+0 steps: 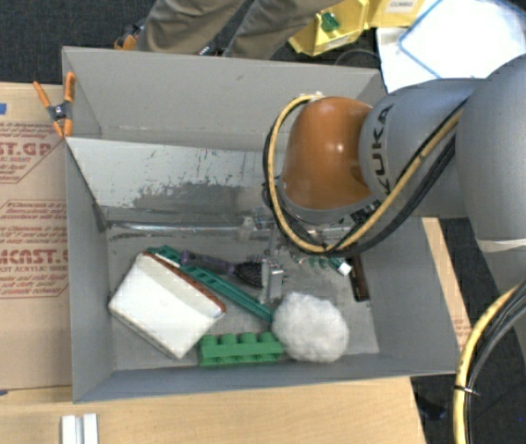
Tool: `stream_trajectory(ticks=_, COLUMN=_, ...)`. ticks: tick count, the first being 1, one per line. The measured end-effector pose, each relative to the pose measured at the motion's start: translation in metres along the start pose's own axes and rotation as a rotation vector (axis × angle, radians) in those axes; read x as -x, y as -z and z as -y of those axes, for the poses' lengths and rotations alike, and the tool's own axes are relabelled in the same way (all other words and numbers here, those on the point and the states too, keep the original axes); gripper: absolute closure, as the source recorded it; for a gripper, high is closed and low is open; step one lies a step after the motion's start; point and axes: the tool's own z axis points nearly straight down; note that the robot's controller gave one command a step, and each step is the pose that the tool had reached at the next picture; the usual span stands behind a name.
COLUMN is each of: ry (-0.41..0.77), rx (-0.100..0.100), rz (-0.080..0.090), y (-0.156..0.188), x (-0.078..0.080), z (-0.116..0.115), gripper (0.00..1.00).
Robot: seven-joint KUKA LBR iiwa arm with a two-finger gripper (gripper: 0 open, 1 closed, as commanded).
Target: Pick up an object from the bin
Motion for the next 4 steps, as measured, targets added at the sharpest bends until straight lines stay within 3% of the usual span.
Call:
stream_trajectory(ticks=1, ry=-0.007, rx=0.001, rz=0.013, y=-0.031, x=-0.011, z=-0.007, gripper=1.00)
stream_trajectory(ticks=2, ry=-0.007, rx=0.002, rz=0.013, y=-0.031, x=-0.011, z=-0.007, gripper=1.00)
stream_trajectory(ticks=3, ry=-0.016, rx=0.002, rz=0.009, y=0.061, x=-0.011, z=-0.012, gripper=1.00)
stream_trajectory(ticks=4, ry=0.032, rx=0.002, rz=0.004, y=0.102, x=-0.008, z=0.000, gripper=1.00)
